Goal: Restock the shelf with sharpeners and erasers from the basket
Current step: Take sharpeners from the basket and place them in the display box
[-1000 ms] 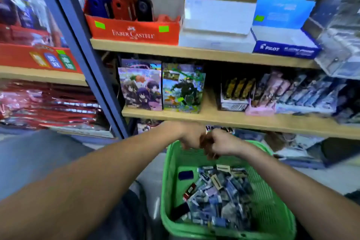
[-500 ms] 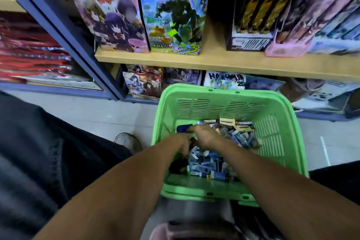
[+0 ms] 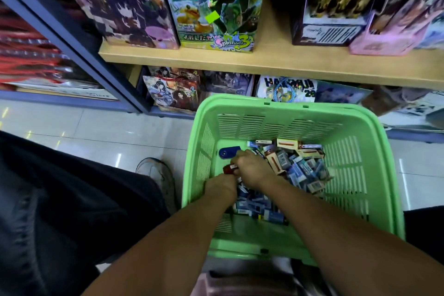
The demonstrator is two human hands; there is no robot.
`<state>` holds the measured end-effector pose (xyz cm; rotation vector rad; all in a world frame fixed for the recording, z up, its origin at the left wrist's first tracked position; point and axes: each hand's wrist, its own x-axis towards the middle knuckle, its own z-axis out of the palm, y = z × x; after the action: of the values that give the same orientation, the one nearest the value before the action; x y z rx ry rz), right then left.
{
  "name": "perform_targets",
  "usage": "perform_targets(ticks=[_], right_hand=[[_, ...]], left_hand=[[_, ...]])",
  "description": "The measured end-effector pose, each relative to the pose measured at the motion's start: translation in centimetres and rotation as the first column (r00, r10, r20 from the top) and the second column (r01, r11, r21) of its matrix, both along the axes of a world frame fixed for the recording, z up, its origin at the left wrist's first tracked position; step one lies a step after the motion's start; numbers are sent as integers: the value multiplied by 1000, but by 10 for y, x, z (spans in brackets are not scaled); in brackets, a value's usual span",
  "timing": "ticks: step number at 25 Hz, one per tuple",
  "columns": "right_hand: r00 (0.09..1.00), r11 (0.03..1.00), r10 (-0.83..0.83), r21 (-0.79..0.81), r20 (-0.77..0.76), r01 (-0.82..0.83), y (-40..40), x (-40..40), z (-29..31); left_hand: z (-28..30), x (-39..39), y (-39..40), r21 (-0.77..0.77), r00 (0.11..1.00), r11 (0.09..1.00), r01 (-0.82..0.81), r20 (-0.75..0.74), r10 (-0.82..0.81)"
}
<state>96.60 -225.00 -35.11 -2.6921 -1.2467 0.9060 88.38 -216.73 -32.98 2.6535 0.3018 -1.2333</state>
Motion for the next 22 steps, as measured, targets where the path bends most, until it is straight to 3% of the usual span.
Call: perform_targets(ticks=[2,5,9,11,13,15,18,20,22], right_hand=[[999,997,-54,64,4,54,3,5,-1],[999,999,34,19,-9,-34,8,11,-4],[998,997,60,-56,-26,-61,13,18,-8],[999,998,35,-60,-32,-37,13,23,-9],[997,999,-15,-36,-75,13,12,28,-11],[985,995,-96,14,-146,100,6,32,-8],[941,975,-196,46,-276,217,-13,39,9],[878,942,-258,98,-403,322,-27,45,30],[823,912,-273,137,-498,386,-36,49,57]], left_hand=[[-1,-2,-1,57,997,995,83,3,-83],[-9,-5,-5,96,995,991,96,24,-99],[-5,5,-1,-2,983,984,-180,27,180],[-9,14,4,-59,907,906,-419,7,420],[-16,22,6,-124,702,693,-710,-61,709],[-17,29,7,-212,447,413,-886,-144,883],[-6,38,8,-406,60,-67,-911,-291,955],[13,40,8,-459,-82,-320,-829,-466,881],[36,43,8,-494,-67,-420,-761,-585,808]])
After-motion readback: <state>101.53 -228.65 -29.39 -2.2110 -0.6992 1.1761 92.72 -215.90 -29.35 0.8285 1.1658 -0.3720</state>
